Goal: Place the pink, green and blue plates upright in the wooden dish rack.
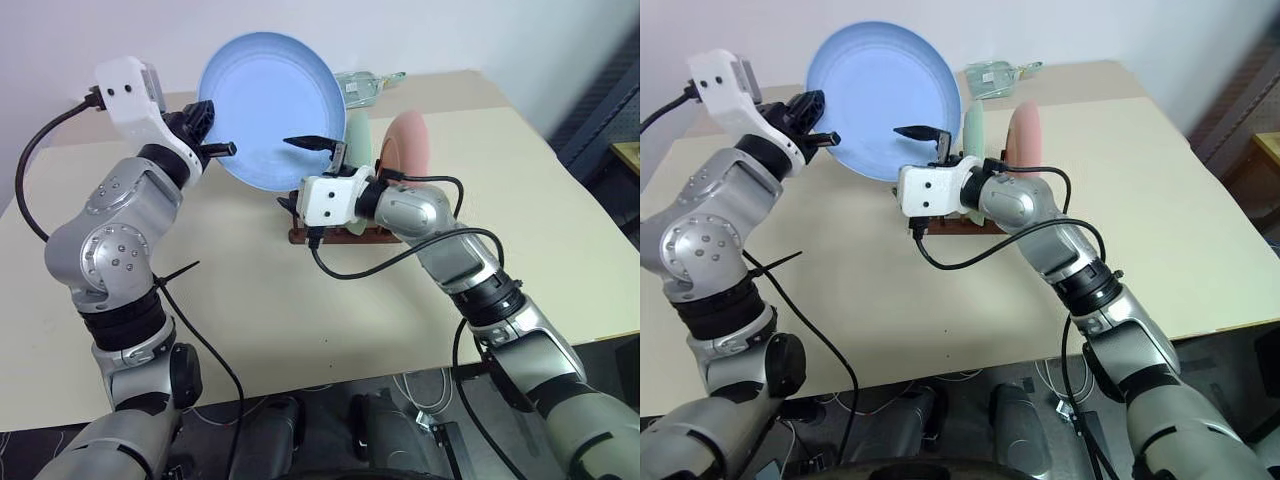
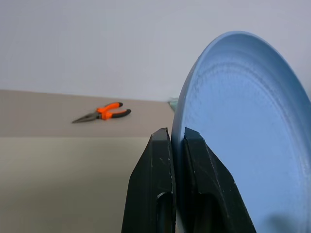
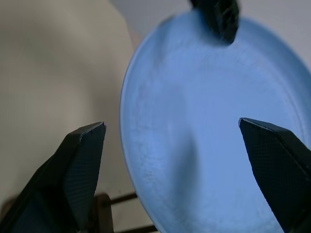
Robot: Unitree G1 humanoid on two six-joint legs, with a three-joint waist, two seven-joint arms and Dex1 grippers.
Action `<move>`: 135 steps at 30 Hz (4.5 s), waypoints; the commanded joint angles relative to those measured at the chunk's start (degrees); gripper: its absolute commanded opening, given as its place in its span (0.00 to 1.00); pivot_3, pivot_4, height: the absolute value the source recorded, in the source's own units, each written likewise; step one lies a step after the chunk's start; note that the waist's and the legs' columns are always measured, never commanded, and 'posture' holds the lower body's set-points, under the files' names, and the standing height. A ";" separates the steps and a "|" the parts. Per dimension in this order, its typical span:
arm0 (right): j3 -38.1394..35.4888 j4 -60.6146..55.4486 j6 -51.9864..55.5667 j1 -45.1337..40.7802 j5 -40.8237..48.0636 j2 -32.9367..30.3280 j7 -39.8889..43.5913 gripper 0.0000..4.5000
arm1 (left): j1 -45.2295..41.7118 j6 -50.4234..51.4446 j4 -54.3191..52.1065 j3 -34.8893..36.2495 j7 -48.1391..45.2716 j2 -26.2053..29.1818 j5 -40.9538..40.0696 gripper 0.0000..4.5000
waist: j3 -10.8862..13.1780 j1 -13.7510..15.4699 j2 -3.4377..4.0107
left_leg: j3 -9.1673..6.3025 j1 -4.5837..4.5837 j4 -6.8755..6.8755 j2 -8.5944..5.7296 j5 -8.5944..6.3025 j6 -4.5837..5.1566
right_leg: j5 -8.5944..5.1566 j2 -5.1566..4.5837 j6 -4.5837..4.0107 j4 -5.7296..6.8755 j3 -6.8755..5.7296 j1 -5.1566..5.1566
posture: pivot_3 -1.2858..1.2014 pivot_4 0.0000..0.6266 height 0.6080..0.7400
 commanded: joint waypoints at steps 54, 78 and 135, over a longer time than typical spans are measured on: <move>-32.13 -16.72 51.47 3.71 61.68 27.43 -28.86 0.43 | 39.51 -44.20 2.71 -20.63 -25.98 7.57 24.07 0.57 | 0.22 -0.05 0.14 | -0.25 0.01 -0.53 0.16 -0.04 0.16 | 0.06 0.31 -0.44 0.00 0.34 -0.29 | 0.52 0.24 0.91; -30.05 -37.49 35.62 25.04 42.98 -22.91 9.23 0.01 | 37.84 -43.16 2.80 -25.57 -33.49 6.81 24.17 0.57 | 0.24 1.37 0.17 | -0.27 -0.01 -0.41 0.18 -0.08 0.22 | 0.01 0.23 -0.39 -0.18 0.20 -0.07 | 0.52 0.24 0.91; -46.42 -14.66 27.92 34.34 38.46 -14.67 6.11 0.01 | 40.36 -48.36 11.69 -13.71 -31.19 12.14 27.25 0.57 | 0.23 1.42 0.25 | -0.27 -0.04 -0.05 0.23 -0.19 0.37 | 0.00 0.22 -0.37 -0.20 0.11 0.10 | 0.52 0.24 0.91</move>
